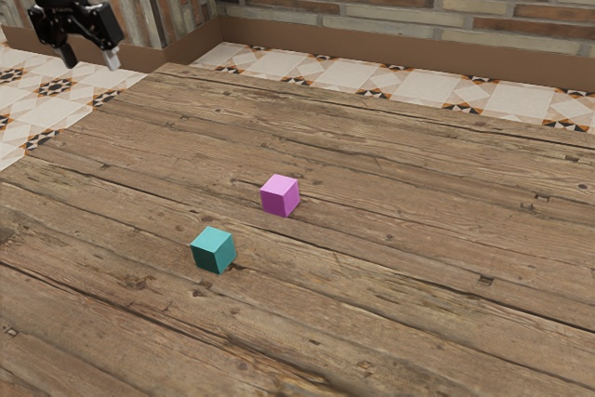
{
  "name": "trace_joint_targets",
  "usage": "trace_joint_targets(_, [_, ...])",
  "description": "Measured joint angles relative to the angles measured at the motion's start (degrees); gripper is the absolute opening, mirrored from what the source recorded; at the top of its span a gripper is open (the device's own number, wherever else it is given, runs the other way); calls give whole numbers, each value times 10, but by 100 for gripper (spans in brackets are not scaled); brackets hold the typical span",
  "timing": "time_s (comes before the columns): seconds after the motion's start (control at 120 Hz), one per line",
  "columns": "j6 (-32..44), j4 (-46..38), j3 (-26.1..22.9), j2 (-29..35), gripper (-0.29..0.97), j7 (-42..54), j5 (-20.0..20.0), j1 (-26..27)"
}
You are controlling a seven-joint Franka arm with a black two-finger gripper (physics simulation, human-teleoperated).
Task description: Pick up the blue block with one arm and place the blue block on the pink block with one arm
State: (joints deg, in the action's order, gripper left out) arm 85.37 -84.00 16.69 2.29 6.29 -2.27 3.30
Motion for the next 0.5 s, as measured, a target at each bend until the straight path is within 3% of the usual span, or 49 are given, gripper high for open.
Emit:
trace_joint_targets(0.083, [1,2,-1,-14,65,4,1,-13])
trace_joint_targets(0.217, [33,-22,1,-98,65,10,-5,-27])
trace_joint_targets(0.383, [144,-113,-35,-160,65,17,-14,-16])
trace_joint_targets(0.5, [266,-221,-60,-143,65,23,-16,-17])
